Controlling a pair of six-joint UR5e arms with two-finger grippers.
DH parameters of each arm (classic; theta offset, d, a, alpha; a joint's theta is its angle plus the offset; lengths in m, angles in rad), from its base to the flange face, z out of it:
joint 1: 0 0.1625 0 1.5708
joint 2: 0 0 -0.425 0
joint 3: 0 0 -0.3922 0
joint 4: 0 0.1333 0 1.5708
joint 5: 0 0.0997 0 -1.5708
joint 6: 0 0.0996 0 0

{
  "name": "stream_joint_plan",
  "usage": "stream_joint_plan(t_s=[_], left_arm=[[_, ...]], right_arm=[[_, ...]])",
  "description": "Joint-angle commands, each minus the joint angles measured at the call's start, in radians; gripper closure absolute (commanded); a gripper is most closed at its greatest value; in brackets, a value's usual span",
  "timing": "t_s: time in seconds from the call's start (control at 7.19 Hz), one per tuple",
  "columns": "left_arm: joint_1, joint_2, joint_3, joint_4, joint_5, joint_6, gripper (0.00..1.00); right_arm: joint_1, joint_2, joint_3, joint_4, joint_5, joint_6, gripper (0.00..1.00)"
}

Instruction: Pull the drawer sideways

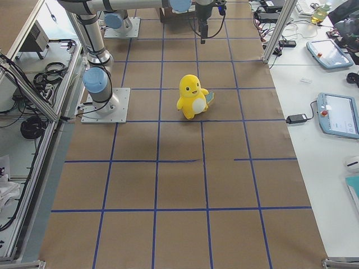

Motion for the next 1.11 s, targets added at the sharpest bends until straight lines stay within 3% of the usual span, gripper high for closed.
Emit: stream_joint_plan(t_s=[0.0, 0.97], left_arm=[[0.001, 0.000, 0.000, 0.000, 0.000, 0.000, 0.00], [0.010, -0.020, 0.023, -0.032, -0.002, 0.112, 0.00]], right_arm=[[0.000, 0.000, 0.000, 0.000, 0.000, 0.000, 0.00], [0.000, 0.000, 0.000, 0.000, 0.000, 0.000, 0.00]])
